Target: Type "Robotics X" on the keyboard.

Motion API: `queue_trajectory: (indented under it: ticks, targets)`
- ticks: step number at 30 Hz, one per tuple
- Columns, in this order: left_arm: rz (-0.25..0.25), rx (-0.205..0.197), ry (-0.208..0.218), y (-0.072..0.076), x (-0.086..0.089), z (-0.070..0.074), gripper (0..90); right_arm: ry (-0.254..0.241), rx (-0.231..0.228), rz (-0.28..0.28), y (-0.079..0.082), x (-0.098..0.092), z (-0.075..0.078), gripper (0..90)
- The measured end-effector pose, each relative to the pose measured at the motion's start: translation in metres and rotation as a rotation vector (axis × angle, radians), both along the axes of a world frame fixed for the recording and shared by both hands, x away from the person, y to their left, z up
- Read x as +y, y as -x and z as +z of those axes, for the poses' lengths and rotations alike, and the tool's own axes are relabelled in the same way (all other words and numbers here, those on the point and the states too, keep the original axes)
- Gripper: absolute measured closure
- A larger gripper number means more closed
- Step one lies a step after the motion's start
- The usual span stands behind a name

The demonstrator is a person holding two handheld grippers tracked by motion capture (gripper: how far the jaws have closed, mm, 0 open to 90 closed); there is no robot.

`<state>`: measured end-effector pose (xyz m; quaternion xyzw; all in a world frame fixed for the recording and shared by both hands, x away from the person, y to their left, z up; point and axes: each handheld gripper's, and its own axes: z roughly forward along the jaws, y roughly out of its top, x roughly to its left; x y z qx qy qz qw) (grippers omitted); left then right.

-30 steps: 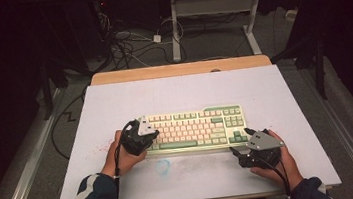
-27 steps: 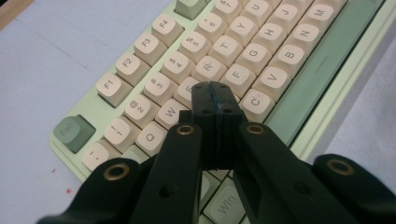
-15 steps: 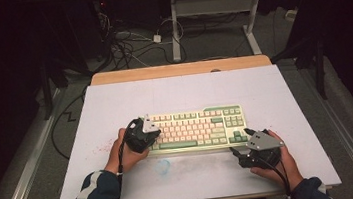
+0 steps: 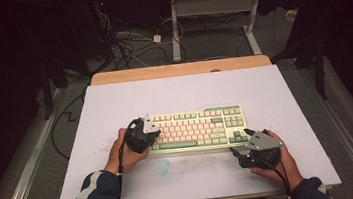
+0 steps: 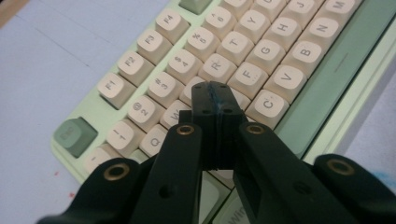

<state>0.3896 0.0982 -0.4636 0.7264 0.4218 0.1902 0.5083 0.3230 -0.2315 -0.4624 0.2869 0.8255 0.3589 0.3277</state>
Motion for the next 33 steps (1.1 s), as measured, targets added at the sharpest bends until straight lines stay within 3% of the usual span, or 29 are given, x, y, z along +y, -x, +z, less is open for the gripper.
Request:
queue_trajectory:
  ticks: [3,7,14,21,27,33]
  targets:
    - [0.001,-0.031,0.020,0.003,0.002,0.007,87.4,0.000,-0.002,-0.002,0.000,-0.001,0.001,25.1]
    - [0.002,-0.072,0.046,0.007,0.005,0.013,78.9,-0.003,-0.006,-0.006,0.000,-0.001,0.001,25.0]
    - [0.010,-0.133,0.090,0.014,0.011,0.020,50.2,-0.016,-0.012,-0.014,0.000,-0.004,0.003,25.0]
    - [0.035,-0.191,0.091,0.024,0.019,0.022,24.7,-0.023,-0.015,-0.019,0.000,-0.004,0.005,25.1]
    - [0.068,-0.211,0.101,0.031,0.036,0.019,19.8,-0.030,-0.018,-0.027,0.000,-0.006,0.006,25.1]
    - [0.088,-0.208,0.065,0.044,0.053,0.007,18.9,-0.040,-0.019,-0.030,-0.001,-0.008,0.011,28.1]
